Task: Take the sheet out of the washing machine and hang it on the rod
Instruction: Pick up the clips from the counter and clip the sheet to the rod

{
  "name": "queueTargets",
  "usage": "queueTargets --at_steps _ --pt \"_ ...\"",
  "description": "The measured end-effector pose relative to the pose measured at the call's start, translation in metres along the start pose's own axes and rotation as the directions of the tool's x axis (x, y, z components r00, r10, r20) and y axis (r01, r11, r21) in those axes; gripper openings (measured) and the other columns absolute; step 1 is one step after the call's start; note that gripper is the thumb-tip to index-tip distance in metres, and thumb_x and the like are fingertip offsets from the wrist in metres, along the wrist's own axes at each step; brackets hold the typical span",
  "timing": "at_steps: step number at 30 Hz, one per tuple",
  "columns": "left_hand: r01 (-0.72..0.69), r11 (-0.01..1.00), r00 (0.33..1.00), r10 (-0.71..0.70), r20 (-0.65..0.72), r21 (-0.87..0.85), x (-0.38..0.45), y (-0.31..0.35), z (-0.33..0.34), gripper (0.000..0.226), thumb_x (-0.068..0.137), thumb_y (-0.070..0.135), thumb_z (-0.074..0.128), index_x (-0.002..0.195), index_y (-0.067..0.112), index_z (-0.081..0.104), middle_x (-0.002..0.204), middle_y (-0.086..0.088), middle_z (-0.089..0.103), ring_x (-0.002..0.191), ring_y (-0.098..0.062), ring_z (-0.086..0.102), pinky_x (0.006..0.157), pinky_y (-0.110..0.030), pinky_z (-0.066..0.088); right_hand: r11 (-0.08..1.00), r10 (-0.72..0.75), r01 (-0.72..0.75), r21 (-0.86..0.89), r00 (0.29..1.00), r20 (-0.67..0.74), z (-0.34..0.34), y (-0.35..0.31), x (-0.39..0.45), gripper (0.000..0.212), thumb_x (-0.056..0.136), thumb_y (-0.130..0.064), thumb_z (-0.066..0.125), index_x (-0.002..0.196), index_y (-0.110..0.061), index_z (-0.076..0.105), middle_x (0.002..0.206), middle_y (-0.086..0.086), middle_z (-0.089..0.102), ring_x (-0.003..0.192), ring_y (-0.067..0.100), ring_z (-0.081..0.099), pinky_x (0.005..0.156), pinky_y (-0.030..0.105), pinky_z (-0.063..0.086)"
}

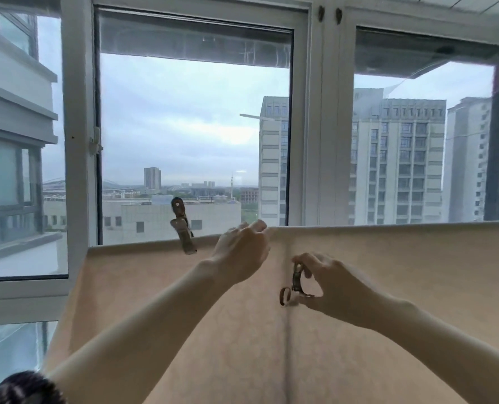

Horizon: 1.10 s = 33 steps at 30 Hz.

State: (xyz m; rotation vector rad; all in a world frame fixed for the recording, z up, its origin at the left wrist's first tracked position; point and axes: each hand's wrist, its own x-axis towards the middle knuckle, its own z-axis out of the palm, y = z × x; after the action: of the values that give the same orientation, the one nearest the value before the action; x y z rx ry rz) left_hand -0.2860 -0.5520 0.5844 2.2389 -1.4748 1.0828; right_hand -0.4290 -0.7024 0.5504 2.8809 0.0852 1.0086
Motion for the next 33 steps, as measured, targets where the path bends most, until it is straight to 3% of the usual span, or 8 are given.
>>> queueTargets --at_steps 5,10,13,18,20,24,30,33 --pt "-0.010 1.000 1.000 0.010 0.022 0.021 0.029 0.029 0.025 0.044 0.095 0.014 0.047 0.137 0.027 0.046 0.137 0.007 0.049 0.113 -0.024 0.051 0.090 -0.035 0.046 0.999 0.046 -0.045 -0.019 0.999 0.009 -0.012 0.052 -0.031 0.067 0.077 -0.047 0.070 0.132 -0.020 0.044 0.118 -0.008 0.045 0.100 0.015 0.057 0.074 0.020 0.042" --pt "0.058 0.997 0.994 -0.063 0.085 0.057 0.063 0.072 0.049 0.051 0.094 0.033 0.050 0.143 0.036 0.033 0.143 0.007 0.041 0.125 -0.024 0.044 0.103 -0.045 0.031 0.996 0.091 -0.091 -0.009 0.995 0.039 -0.032 0.107 -0.067 0.073 0.078 -0.042 0.071 0.139 -0.024 0.036 0.120 -0.008 0.051 0.102 0.014 0.058 0.077 0.019 0.041" --pt "0.073 0.997 0.994 -0.075 0.077 0.032 0.089 0.107 0.069 0.052 0.094 0.036 0.050 0.144 0.037 0.032 0.142 0.006 0.040 0.124 -0.024 0.042 0.102 -0.042 0.031 0.993 0.111 -0.112 0.021 0.993 0.052 -0.041 0.148 -0.091 0.073 0.077 -0.038 0.073 0.138 -0.031 0.032 0.114 -0.009 0.050 0.097 0.012 0.057 0.078 0.021 0.046" --pt "0.079 0.997 0.996 -0.079 0.038 0.001 0.135 0.163 0.103 0.052 0.093 0.033 0.054 0.141 0.040 0.036 0.137 0.008 0.046 0.120 -0.021 0.046 0.099 -0.037 0.032 0.973 0.201 -0.201 0.116 0.980 0.011 -0.057 0.214 -0.128 0.060 0.080 -0.009 0.067 0.135 -0.018 0.044 0.104 -0.011 0.040 0.083 0.006 0.052 0.075 0.013 0.041" --pt "0.088 0.996 0.996 -0.088 0.009 -0.021 0.150 0.181 0.113 0.051 0.092 0.030 0.056 0.140 0.040 0.040 0.134 0.010 0.049 0.119 -0.020 0.047 0.098 -0.035 0.032 0.957 0.246 -0.240 0.160 0.969 -0.016 -0.064 0.239 -0.140 0.058 0.079 -0.006 0.066 0.132 -0.019 0.046 0.101 -0.011 0.040 0.073 0.000 0.047 0.070 0.008 0.039" --pt "0.098 0.995 0.995 -0.098 0.008 -0.005 0.180 0.219 0.129 0.050 0.094 0.030 0.055 0.140 0.036 0.040 0.136 0.008 0.050 0.120 -0.020 0.048 0.099 -0.036 0.033 0.942 0.281 -0.274 0.195 0.960 -0.008 -0.077 0.285 -0.160 0.056 0.077 -0.012 0.072 0.127 -0.021 0.048 0.104 -0.010 0.045 0.074 -0.003 0.047 0.069 0.006 0.039" --pt "0.053 0.998 0.997 -0.053 0.055 -0.014 0.232 0.268 0.154 0.045 0.095 0.032 0.052 0.139 0.029 0.043 0.128 0.001 0.057 0.110 -0.025 0.058 0.093 -0.041 0.044 0.970 0.241 -0.240 0.025 0.970 -0.031 -0.094 0.355 -0.190 0.060 0.073 -0.045 0.075 0.124 -0.026 0.049 0.113 -0.011 0.056 0.103 0.010 0.053 0.085 0.024 0.045" --pt "0.013 1.000 0.999 -0.013 0.046 -0.002 0.256 0.293 0.168 0.042 0.096 0.036 0.049 0.137 0.028 0.044 0.119 0.002 0.060 0.097 -0.026 0.063 0.084 -0.041 0.050 0.962 0.268 -0.264 0.075 0.962 -0.052 -0.099 0.394 -0.198 0.061 0.069 -0.044 0.078 0.119 -0.023 0.052 0.112 -0.009 0.055 0.097 0.011 0.055 0.083 0.028 0.048"
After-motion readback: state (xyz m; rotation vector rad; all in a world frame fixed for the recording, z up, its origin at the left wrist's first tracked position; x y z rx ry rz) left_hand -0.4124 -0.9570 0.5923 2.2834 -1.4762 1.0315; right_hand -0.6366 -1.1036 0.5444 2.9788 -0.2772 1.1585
